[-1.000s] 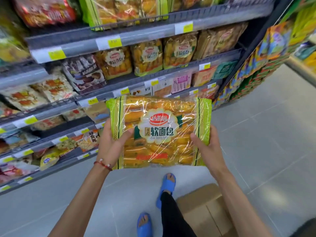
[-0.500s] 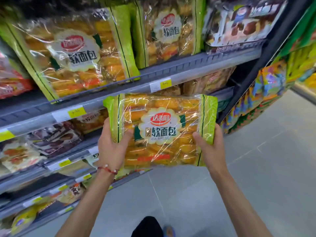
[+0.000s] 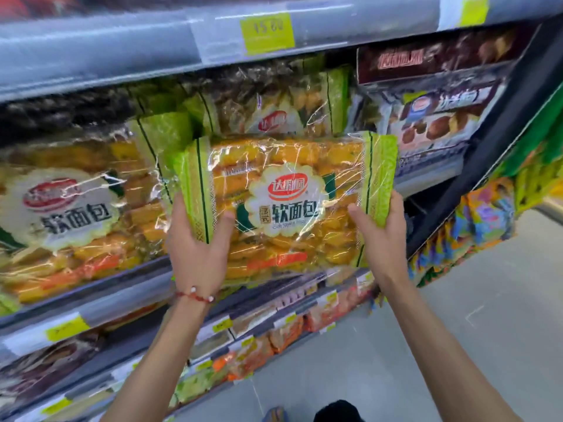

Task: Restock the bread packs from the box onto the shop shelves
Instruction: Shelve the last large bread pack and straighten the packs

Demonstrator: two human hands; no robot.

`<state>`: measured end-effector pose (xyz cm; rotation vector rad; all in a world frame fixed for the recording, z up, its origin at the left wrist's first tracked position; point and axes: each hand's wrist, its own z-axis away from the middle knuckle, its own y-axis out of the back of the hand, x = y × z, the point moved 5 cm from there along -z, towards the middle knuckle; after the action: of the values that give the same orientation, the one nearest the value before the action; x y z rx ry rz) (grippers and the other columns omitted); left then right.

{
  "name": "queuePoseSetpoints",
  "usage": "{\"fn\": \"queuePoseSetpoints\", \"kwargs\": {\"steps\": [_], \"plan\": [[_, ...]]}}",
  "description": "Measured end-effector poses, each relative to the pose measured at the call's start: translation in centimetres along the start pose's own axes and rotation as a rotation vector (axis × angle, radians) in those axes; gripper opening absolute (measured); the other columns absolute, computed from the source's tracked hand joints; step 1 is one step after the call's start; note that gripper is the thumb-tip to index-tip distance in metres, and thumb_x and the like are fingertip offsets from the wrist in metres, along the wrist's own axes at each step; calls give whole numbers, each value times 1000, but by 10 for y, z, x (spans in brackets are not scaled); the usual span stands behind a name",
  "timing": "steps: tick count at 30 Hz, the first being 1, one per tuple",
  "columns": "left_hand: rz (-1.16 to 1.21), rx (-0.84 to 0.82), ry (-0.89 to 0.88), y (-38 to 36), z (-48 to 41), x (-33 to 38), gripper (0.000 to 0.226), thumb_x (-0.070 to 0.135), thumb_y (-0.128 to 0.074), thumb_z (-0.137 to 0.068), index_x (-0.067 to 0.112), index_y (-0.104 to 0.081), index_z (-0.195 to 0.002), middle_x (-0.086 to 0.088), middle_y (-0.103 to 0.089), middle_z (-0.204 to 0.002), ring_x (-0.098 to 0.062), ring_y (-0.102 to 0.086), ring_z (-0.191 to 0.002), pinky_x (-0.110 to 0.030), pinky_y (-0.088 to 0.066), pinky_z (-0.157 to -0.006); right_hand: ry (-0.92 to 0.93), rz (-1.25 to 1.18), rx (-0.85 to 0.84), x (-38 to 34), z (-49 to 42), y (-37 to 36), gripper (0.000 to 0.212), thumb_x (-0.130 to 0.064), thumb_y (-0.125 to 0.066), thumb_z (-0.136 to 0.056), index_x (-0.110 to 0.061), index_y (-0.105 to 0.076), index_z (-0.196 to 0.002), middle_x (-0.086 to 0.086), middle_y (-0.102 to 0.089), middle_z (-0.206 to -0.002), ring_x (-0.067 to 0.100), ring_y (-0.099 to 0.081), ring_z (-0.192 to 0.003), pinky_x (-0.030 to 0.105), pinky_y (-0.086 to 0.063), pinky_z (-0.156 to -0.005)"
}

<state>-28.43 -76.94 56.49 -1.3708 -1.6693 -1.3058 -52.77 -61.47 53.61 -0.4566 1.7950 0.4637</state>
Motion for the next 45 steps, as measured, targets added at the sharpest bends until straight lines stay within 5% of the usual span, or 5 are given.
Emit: {"fn": "queuePoseSetpoints", "kwargs": {"steps": [7,18,29,36,45], "plan": [[4,253,-5,-29,-15,32,95,47,-64,-79,7,-23,-155,-5,-26,-159,0,-19,-134,-21,-15,-111,65,-60,-32,-14,-85,5,70,-31,-70,-98,-29,-31,-155,-40,-29,-139,-45,-24,-113,-9,-22,-99],[26,503,3,-69,-39,45,86,42,-57,-87,-4,-23,-152,-16,-23,-159,-21,-22,-147,-18,-14,-112,173,-77,-237,-28,-159,-17,47,-25,-58,-106,-17,-38,-147,-33,-42,-115,-42,-39,-93,-10,-30,-83],[-49,680,18,-82,-56,39,57,38,-42,-95,-5,-56,-129,-17,-66,-92,-19,-58,-73,-22,-34,-66,99,33,-357,16,-169,-26,43,-28,-45,-111,-15,-36,-150,-23,-52,-128,-25,-51,-102,-2,-36,-94],[-233,591,128,-87,-74,14,75,65,-24,-93,8,-43,-137,-21,-60,-124,-39,-56,-111,-43,-47,-90,70,154,-358,15,-178,-47,62,-46,-44,-107,-9,-29,-154,8,-55,-149,27,-53,-136,48,-39,-117],[-86,553,230,-91,-65,1,53,45,-37,-99,10,-47,-138,-16,-58,-130,-35,-54,-119,-43,-44,-99,-76,285,-316,11,-155,-41,71,-38,-51,-107,-8,-18,-162,12,-29,-166,30,-28,-154,46,-20,-128]]}}
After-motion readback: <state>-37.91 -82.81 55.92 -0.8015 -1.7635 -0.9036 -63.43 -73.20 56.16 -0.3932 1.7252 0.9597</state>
